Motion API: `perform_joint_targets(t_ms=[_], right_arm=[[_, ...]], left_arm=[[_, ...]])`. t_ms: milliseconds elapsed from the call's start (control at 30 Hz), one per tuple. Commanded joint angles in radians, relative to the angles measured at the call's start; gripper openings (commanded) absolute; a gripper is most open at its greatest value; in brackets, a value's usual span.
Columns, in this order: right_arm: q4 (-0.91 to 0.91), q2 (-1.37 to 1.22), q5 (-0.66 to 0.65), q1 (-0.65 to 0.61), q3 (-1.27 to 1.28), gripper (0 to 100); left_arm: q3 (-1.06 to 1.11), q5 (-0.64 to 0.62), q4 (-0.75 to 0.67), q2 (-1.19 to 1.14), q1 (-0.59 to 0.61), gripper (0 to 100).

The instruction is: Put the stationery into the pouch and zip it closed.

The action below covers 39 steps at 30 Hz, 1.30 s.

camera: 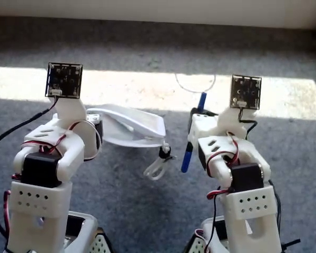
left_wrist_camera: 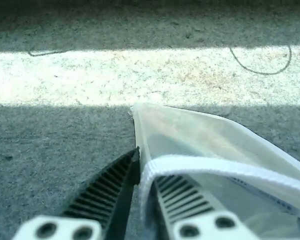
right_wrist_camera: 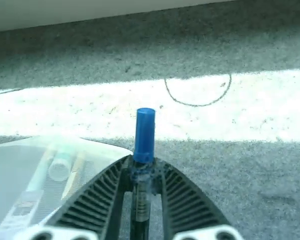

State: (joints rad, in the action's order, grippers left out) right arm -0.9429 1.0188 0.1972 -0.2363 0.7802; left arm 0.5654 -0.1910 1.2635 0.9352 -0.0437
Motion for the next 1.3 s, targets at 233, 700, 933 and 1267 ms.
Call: perform_joint_targets(t_ms=[233,700,933,1267], right_arm=[[0.130,0.180,0.000,-0.139,-0.007,0.5],[0.412,0.351,0.000,-0.266,0.173,0.5],[0.619,0.357,0.000,-0.271,0.225,0.5],[0.857,0.355,-0.005,-0.367,0.228,0.5]], left_arm=[[-0.018,-0.009,0.002,0.024,0.027,1],[-0.018,-0.009,0.005,0.024,0.028,1],[-0.018,-0.009,0.005,0.024,0.028,1],[-0.018,-0.009,0.005,0.024,0.028,1]])
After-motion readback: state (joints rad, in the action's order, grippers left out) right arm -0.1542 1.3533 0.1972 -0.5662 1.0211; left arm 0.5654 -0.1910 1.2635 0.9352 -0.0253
